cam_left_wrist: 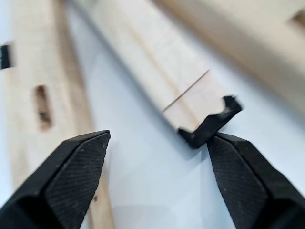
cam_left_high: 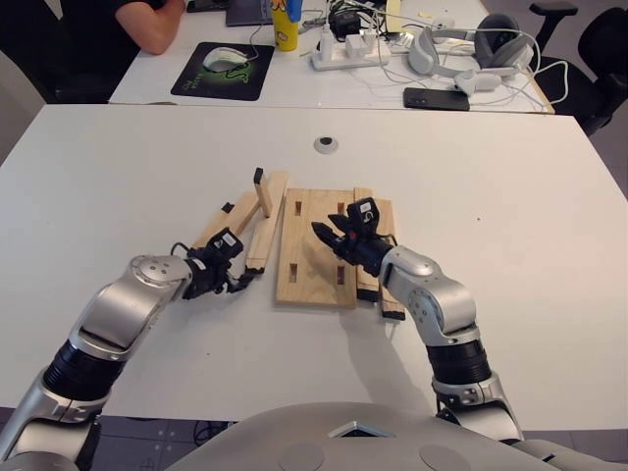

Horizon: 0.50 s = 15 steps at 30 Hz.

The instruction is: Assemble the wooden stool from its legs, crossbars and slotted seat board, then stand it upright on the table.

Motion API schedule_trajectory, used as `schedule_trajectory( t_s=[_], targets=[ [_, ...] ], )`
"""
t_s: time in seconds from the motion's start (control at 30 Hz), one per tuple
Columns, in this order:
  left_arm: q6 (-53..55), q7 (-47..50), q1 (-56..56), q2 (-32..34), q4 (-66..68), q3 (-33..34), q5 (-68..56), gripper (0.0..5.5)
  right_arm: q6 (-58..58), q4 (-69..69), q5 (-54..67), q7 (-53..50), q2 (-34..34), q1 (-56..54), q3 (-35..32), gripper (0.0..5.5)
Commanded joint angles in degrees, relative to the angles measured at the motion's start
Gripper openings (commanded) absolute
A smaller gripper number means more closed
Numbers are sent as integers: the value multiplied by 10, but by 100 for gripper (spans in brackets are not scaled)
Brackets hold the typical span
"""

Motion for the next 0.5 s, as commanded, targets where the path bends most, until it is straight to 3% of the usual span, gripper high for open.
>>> schedule_trajectory(
  t_s=[0.03,0.5],
  targets=[
    [12,-7,-22,5,-16,-2,6,367,3,0,0,0,3,2,7,219],
    [88,10,-22,-73,-39,57,-59,367,4,-5,1,-3,5,5,7,219]
  ],
)
